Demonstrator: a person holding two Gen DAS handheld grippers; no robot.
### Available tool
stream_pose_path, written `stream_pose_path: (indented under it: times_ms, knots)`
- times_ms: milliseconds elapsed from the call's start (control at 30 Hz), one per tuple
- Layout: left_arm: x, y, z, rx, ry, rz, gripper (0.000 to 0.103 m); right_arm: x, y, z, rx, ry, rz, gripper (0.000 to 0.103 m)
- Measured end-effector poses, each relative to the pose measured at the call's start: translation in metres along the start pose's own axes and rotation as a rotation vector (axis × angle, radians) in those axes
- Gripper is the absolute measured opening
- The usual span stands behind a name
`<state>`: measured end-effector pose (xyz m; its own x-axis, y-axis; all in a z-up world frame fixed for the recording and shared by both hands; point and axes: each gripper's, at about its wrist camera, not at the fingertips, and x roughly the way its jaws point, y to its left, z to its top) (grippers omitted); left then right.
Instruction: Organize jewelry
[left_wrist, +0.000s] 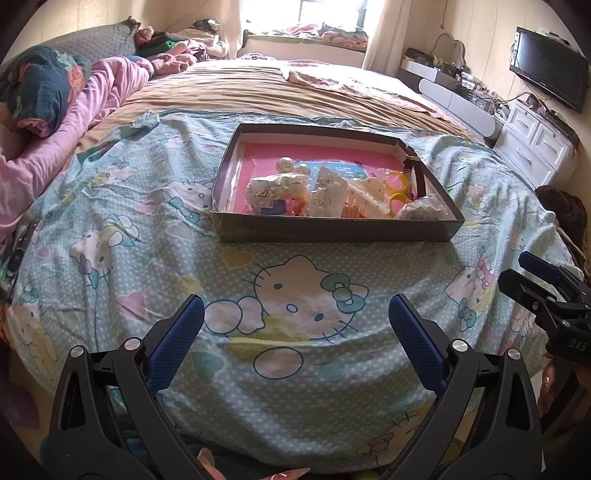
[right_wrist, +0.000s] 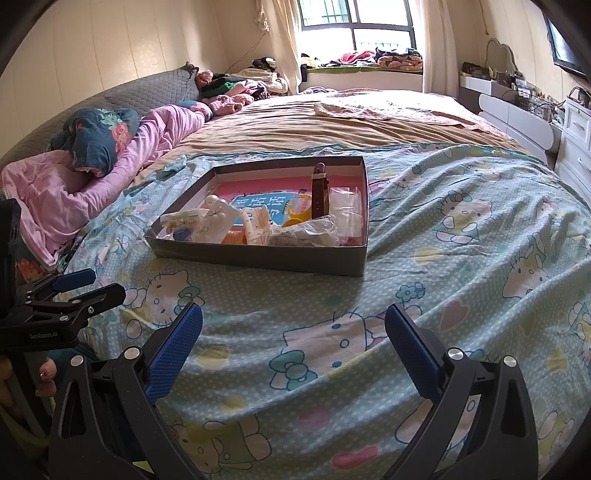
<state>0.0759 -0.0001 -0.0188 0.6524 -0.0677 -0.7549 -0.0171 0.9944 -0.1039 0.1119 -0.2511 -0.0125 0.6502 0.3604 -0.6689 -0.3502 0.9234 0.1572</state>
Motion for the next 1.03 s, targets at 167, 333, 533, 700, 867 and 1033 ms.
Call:
stream_pose_path:
  times_ms: [167,333,533,700,867,1033]
  knots:
    - [0.0,0.002,0.0,0.001,0.003,0.003,0.093,0.0,0.001,0.001,0.0,0.002,-0.001,0.098]
    - [0.003,0.004,-0.001,-0.004,0.008,0.008,0.093,0.0,0.001,0.001,-0.001,0.003,-0.002,0.098]
    - [0.009,0.007,-0.002,-0.014,0.024,0.014,0.093,0.006,-0.003,0.002,0.0,0.012,-0.02,0.098]
    - [0.016,0.022,0.003,-0.057,0.041,0.049,0.093,0.015,-0.021,0.011,0.032,0.019,-0.066,0.098]
    - [0.032,0.073,0.029,-0.161,0.046,0.167,0.093,0.031,-0.06,0.024,0.07,0.018,-0.175,0.098]
    - [0.068,0.155,0.072,-0.276,0.071,0.308,0.093,0.059,-0.131,0.05,0.125,0.034,-0.361,0.098]
